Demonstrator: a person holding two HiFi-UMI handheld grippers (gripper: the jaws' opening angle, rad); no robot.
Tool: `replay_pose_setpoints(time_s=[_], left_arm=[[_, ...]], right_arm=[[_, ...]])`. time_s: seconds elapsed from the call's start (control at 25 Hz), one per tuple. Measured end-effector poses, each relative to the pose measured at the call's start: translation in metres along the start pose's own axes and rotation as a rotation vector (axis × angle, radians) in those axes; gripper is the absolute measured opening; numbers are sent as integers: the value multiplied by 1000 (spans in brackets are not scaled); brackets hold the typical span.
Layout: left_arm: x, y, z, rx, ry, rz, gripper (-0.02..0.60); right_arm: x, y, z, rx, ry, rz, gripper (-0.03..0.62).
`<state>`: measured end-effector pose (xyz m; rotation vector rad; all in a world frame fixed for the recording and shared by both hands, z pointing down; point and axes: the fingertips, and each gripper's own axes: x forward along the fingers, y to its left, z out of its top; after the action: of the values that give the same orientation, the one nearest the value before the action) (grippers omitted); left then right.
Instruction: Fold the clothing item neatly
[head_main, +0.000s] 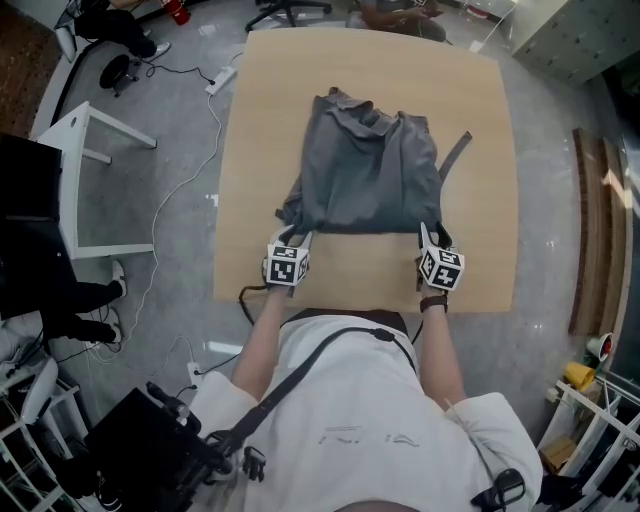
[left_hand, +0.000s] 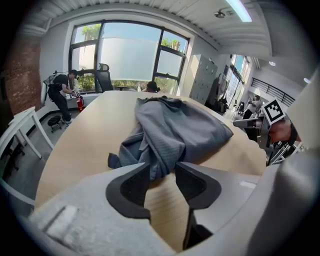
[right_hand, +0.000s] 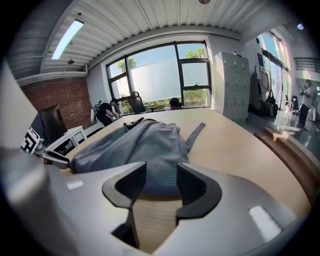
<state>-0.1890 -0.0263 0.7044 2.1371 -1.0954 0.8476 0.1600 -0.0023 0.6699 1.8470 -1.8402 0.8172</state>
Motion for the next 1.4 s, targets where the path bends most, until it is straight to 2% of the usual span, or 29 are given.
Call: replay_pose_setpoints(time_s=[0.12,0.16,0.24,0.36,0.4,0.48,0.64,0.84,1.0,1.12,1.2,1.4], left_arm=[[15,-1,-9,-4,52,4,167],[20,1,-10,-14,56,15,163],[24,7,-8,-56,47,37,68],[21,10,-4,-126,29,21,42],[18,12,-3,-142,21,8,38],[9,18,1,-175,-1,-13,35],[-14,40,8,-242,-53,-40,35],[-29,46,16,-229,-61,-118,35],[-31,45,0,-230,-15,-181,35],[-31,45,-22,-235,27,-194,35],[-28,45,-36,-263,46,-201,37],[-16,43,-56,-293,95,-186,35]], right_arm=[[11,-6,-14,28,50,20,225],[16,-6,-18,38,62,27,221],[26,-7,-25,63,84,29,201],[36,-10,-33,80,118,22,152],[38,-10,-36,73,130,19,130],[40,-11,-40,49,148,19,29],[34,-20,-42,38,149,47,20],[10,-25,-32,23,105,116,18],[-5,-21,-39,67,100,222,20],[-16,-20,-49,98,103,288,15],[-20,-17,-55,101,110,301,15],[-17,-17,-71,45,169,267,12]])
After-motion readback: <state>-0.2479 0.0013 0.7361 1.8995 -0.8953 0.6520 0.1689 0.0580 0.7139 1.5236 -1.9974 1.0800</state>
